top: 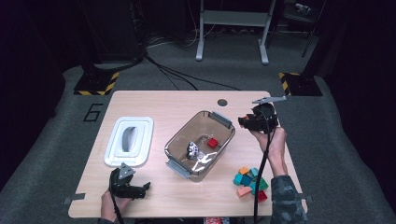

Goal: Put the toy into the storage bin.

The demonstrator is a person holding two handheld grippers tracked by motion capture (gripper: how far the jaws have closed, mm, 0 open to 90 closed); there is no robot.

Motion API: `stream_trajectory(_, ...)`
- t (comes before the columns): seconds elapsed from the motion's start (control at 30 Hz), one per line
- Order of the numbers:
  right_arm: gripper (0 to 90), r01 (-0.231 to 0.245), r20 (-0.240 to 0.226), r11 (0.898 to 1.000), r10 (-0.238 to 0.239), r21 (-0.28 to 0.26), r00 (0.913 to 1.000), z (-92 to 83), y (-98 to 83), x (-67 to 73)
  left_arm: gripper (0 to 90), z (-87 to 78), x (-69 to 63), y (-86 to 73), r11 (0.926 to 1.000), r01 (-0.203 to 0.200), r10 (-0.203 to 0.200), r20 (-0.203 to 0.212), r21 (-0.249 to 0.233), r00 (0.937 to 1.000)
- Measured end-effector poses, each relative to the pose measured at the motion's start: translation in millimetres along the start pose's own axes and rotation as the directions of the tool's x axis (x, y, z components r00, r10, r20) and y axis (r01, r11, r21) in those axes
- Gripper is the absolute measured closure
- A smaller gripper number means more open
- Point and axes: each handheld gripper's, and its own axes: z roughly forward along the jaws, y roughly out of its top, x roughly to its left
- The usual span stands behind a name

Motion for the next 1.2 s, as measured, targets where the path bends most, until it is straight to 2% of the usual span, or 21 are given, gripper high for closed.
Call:
stream_trajectory(0.3, 58.9, 0.045, -0.062, 0.999, -0.044, 0.014, 0.9971, 16.1, 12.0, 26.1, 0.5, 0.0, 0.0, 0.0, 1.0, 0.001, -0.001, 0.0, 0.0, 1.0)
stream_trajectory(0.47, 58.9, 0.072, -0.078, 0.996, -0.068, 0.051, 0.9946, 31.8, 13.1, 41.5, 0.5, 0.0, 0.0, 0.0, 1.0, 0.001, -0.001, 0.0, 0.0, 1.0)
stream_trajectory(0.5, 58.9, 0.085, -0.087, 0.994, -0.079, 0.072, 0.9931, 36.7, 12.0, 43.5, 0.5, 0.0, 0.0, 0.0, 1.0, 0.001, -0.001, 0.0, 0.0, 1.0)
stream_trajectory(0.67, 58.9, 0.111, -0.094, 0.986, -0.099, 0.123, 0.9906, 49.3, 6.8, 44.7, 0.5, 0.0, 0.0, 0.0, 1.0, 0.0, 0.0, 0.0, 0.0, 1.0)
stream_trajectory(0.93, 58.7, 0.131, -0.104, 0.977, -0.114, 0.166, 0.988, 53.5, -0.6, 44.0, 0.5, 0.0, -0.1, 0.0, 1.0, 0.001, -0.001, 0.0, 0.0, 1.0)
stream_trajectory(1.1, 57.4, 0.127, -0.102, 0.978, -0.111, 0.163, 0.9885, 51.8, -3.0, 43.3, 0.5, -0.1, -0.1, 0.0, 1.0, 0.001, -0.001, -0.001, 0.001, 1.0)
stream_trajectory(1.2, 49.3, 0.105, -0.088, 0.983, -0.092, 0.151, 0.9919, 48.3, -2.8, 43.5, 0.5, -0.1, -0.1, 0.0, 1.0, 0.001, -0.001, -0.001, 0.0, 1.0)
